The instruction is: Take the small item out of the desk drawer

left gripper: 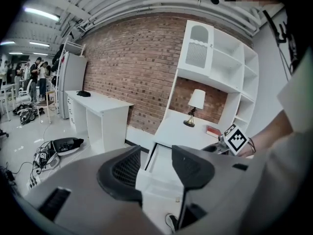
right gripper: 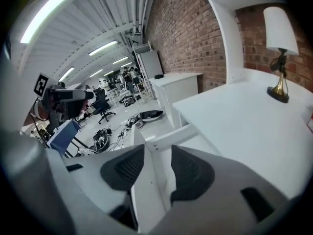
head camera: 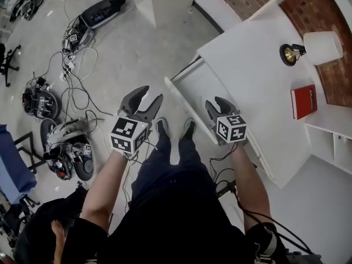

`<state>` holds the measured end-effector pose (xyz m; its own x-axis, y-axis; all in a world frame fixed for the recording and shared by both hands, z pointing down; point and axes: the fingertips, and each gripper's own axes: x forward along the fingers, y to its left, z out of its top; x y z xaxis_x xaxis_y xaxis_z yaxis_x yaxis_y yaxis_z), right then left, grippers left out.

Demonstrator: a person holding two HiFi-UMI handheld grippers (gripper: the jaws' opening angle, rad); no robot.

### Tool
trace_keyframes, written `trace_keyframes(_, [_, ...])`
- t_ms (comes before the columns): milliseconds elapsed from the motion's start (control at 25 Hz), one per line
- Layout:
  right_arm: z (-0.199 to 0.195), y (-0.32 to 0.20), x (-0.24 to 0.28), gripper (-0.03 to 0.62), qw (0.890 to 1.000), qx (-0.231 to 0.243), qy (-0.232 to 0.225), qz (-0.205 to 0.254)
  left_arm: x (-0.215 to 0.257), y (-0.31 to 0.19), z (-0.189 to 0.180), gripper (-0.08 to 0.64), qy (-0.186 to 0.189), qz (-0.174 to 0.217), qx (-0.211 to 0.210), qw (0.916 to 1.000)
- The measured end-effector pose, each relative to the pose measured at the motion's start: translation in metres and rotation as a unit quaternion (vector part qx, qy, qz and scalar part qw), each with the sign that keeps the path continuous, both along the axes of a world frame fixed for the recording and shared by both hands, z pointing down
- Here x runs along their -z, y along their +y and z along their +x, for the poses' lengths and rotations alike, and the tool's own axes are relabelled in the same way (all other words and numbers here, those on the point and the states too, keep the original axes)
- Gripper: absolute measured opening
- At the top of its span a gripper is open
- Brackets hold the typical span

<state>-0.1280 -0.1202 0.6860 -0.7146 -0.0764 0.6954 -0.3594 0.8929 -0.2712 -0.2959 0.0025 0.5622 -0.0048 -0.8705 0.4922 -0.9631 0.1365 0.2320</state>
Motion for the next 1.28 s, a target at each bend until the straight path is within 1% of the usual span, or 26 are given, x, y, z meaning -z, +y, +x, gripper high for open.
trace_keyframes(160, [-0.003,0.006,-0.048,0.172,0.998,0.041,0.041,-0.023,-0.021,0.009,-0.001,0.198,0.010,-0.021,0.031,0.9993])
trace_keyframes(280, [-0.003,0.013,-0.088,0.175,0.993,0.081,0.073,-0.049,-0.045,0.019,0.001,0.198,0.024,-0.039,0.059,0.9972])
trace_keyframes(360, [-0.002,0.015,-0.113,0.181,0.990,0.092,0.089,-0.066,-0.060,0.025,0.002,0.197,0.030,-0.050,0.072,0.9957])
trace_keyframes(600, [0.003,0.015,-0.169,0.189,0.981,0.077,0.124,-0.129,-0.084,0.047,0.001,0.198,0.043,-0.071,0.107,0.9908])
trace_keyframes(760, [0.002,0.022,-0.196,0.196,0.975,0.080,0.141,-0.151,-0.097,0.065,-0.003,0.198,0.046,-0.081,0.129,0.9873])
trace_keyframes(920, [-0.005,0.030,-0.214,0.206,0.971,0.090,0.163,-0.149,-0.111,0.081,-0.004,0.198,0.054,-0.092,0.144,0.9838])
trace_keyframes(1120, [-0.008,0.028,-0.230,0.207,0.969,0.083,0.177,-0.154,-0.121,0.084,-0.004,0.198,0.062,-0.098,0.150,0.9818])
trace_keyframes(1200, [-0.007,0.028,-0.235,0.203,0.967,0.080,0.185,-0.152,-0.123,0.086,-0.005,0.198,0.062,-0.099,0.151,0.9816])
trace_keyframes(1280, [-0.005,0.029,-0.240,0.177,0.967,0.076,0.195,-0.148,-0.124,0.090,-0.007,0.198,0.063,-0.100,0.155,0.9809])
